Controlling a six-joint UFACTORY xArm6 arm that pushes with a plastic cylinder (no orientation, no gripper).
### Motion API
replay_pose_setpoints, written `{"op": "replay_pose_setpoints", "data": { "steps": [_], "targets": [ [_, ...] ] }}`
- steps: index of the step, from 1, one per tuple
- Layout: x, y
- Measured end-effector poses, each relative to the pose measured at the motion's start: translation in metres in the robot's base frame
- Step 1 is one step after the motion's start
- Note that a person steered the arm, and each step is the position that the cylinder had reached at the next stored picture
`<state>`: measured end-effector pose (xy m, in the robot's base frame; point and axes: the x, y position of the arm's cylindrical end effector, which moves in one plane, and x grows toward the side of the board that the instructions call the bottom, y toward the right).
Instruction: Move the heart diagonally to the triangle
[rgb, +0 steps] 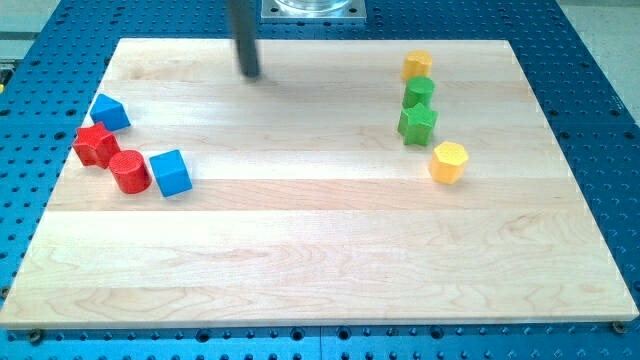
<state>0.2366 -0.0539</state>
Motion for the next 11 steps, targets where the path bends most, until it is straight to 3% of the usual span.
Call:
{"op": "replay_pose_setpoints", "data": {
  "steps": [1,2,3,4,6,7,9,11],
  "targets": [
    [-0.039,0.111],
    [-0.040,0.224],
    [-0.001,0.256],
    [0.028,0.209],
    [0.056,0.044],
    [0.045,0.020],
    [0.075,-0.053],
    [0.086,-0.053]
  ]
}}
